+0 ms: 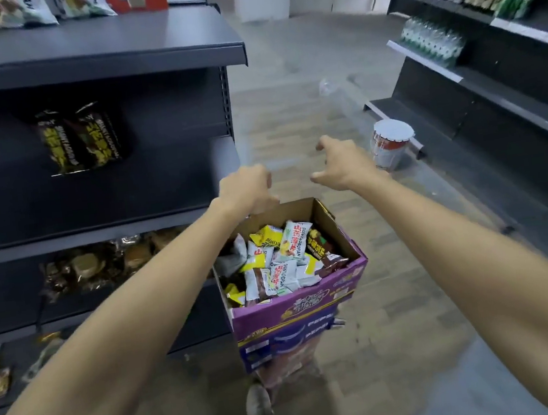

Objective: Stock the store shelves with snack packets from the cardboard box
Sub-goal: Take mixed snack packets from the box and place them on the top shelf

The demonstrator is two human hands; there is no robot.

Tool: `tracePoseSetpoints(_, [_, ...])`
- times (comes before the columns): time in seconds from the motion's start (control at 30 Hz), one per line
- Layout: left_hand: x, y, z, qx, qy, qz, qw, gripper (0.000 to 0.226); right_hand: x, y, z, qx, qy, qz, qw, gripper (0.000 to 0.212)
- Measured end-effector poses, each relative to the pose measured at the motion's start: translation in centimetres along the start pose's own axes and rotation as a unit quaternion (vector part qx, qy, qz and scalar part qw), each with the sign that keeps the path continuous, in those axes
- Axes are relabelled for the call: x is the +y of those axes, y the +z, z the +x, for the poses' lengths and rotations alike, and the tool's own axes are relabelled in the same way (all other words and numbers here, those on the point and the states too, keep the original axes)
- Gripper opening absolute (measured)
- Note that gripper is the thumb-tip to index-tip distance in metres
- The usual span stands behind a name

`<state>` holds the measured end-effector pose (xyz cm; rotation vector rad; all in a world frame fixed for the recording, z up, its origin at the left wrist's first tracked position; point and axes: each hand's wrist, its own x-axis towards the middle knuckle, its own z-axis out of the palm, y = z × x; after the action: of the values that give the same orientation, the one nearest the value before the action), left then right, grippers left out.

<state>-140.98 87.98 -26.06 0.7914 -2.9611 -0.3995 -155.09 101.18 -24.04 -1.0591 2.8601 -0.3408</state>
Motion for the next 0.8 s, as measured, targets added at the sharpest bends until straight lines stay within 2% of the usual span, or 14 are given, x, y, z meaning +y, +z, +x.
tracePoseSetpoints(0.23, [-3.2,10.0,2.7,-0.067,-0.028,-0.058,0.996,0.026,1.7,8.7,2.6,-0.072,0.051,0.0,0.996,0.055])
tracePoseSetpoints(0.4, [-5.2,15.9,2.1,-0.12,-0.074,-0.082,0.987,0.028,3.2,14.7,2.3,-0.129,0.083,0.003,0.988,0.042])
tracePoseSetpoints(0.63, [-8.0,22.4,-1.5,-0.146,-0.177,-0.161,0.96,0.014,5.3,19.9,3.8,-0.218,0.086,-0.004,0.972,0.051])
tracePoseSetpoints(0.67, [-7.9,22.9,-1.7,-0.156,-0.182,-0.162,0.957,0.019,5.5,20.4,4.4,-0.227,0.082,-0.007,0.97,0.053])
tracePoseSetpoints(0.8, [-7.2,24.6,-1.2,-0.223,-0.185,-0.142,0.947,0.061,5.8,22.1,6.5,-0.262,0.066,-0.005,0.963,0.058])
